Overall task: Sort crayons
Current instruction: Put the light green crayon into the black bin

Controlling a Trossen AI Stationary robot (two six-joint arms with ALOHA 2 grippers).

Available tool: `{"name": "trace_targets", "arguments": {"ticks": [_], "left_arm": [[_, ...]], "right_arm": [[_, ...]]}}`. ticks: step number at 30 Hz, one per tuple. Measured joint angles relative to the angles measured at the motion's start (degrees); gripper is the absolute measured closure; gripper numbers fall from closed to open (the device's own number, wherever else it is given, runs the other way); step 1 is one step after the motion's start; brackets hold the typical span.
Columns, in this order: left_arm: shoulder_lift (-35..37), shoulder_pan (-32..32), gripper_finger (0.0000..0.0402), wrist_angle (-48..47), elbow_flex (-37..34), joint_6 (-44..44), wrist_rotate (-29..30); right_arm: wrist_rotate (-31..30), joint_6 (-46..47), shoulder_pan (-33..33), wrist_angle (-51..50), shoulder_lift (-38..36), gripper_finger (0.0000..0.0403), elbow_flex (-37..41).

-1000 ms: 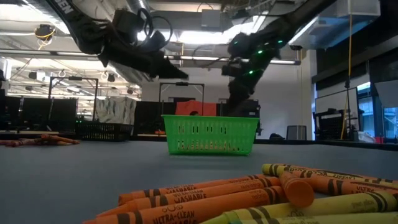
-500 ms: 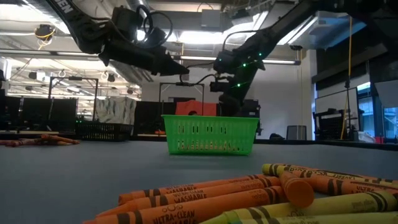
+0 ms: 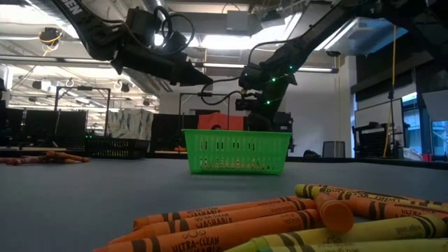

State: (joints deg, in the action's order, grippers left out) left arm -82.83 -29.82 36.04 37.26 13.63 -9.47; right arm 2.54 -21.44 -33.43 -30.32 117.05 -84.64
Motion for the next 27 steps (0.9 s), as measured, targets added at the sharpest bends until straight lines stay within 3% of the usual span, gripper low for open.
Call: {"name": "trace_targets", "arguments": {"ticks": [10,15,27], "left_arm": [[0.0,0.0,0.029,-0.7,0.0,0.0,-0.02],[0.0,0.0,0.029,-0.73,-0.02,0.0,-0.02],[0.0,0.01,0.029,-0.92,0.0,0.0,-0.04]], "right_arm": [[3.89,0.16,0.09,0.43,1.14,0.0176,0.02],[0.06,0.63,0.01,0.48,1.49,0.0176,0.02],[-0.18,0.14,-1.99,0.62,4.09,0.0176,0.0]]}}
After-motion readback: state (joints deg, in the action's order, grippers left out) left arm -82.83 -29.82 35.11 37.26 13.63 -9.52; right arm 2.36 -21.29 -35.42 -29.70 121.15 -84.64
